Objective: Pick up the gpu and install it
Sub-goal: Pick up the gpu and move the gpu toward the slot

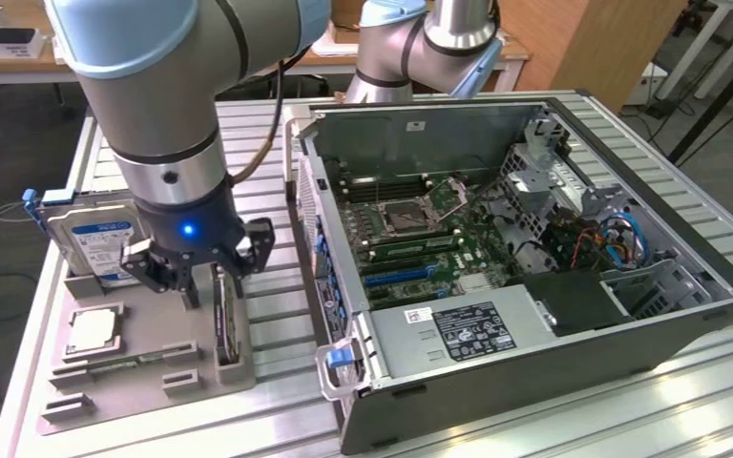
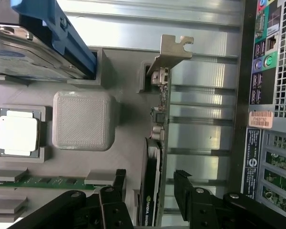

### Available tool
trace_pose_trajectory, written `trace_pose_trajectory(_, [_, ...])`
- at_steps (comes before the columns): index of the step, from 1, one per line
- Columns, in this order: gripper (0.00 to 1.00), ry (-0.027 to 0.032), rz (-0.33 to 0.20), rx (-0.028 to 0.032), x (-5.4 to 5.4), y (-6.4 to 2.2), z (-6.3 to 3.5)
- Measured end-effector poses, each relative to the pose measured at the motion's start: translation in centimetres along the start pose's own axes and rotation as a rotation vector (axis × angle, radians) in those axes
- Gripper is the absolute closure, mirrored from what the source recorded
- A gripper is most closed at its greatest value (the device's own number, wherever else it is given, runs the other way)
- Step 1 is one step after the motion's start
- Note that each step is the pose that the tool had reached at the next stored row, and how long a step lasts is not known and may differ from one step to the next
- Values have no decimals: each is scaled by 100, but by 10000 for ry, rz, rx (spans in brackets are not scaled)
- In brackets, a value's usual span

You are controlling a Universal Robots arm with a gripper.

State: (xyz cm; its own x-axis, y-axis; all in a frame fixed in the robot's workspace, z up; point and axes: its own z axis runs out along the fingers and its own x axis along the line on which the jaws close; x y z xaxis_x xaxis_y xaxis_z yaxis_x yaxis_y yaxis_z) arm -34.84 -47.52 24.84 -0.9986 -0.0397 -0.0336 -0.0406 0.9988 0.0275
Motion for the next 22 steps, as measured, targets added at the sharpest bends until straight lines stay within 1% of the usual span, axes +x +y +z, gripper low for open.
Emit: trace_pose_trajectory(22, [47,0,0,0,5,-4,183])
